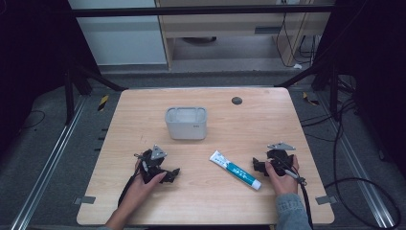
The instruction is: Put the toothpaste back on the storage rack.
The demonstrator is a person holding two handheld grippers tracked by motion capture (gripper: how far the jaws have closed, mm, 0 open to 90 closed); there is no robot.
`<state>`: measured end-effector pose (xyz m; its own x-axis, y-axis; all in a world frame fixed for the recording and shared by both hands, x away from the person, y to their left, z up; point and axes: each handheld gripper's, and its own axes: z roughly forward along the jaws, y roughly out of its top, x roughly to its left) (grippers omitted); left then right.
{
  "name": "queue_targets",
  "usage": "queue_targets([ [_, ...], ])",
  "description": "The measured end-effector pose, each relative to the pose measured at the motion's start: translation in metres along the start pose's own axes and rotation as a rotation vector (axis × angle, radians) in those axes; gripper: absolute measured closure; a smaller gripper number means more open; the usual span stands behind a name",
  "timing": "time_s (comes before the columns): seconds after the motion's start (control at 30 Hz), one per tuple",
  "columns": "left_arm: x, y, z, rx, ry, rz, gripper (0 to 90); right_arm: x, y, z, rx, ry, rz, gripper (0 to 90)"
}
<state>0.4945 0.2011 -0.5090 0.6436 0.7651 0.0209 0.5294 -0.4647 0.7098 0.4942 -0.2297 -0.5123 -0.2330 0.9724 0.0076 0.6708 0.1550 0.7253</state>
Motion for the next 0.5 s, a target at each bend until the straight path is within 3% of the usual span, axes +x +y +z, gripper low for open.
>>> queue_targets([
  [0.3, 0.0, 0.0, 0.0, 0.0, 0.0, 0.0, 0.0, -0.003, -0.001, -0.001, -0.002, 0.023, -0.031, 1.4],
  [0.5, 0.0, 0.0, 0.0, 0.0, 0.0, 0.0, 0.0, -0.002, 0.0, -0.012, -0.044, 0.002, -0.045, 7.9],
])
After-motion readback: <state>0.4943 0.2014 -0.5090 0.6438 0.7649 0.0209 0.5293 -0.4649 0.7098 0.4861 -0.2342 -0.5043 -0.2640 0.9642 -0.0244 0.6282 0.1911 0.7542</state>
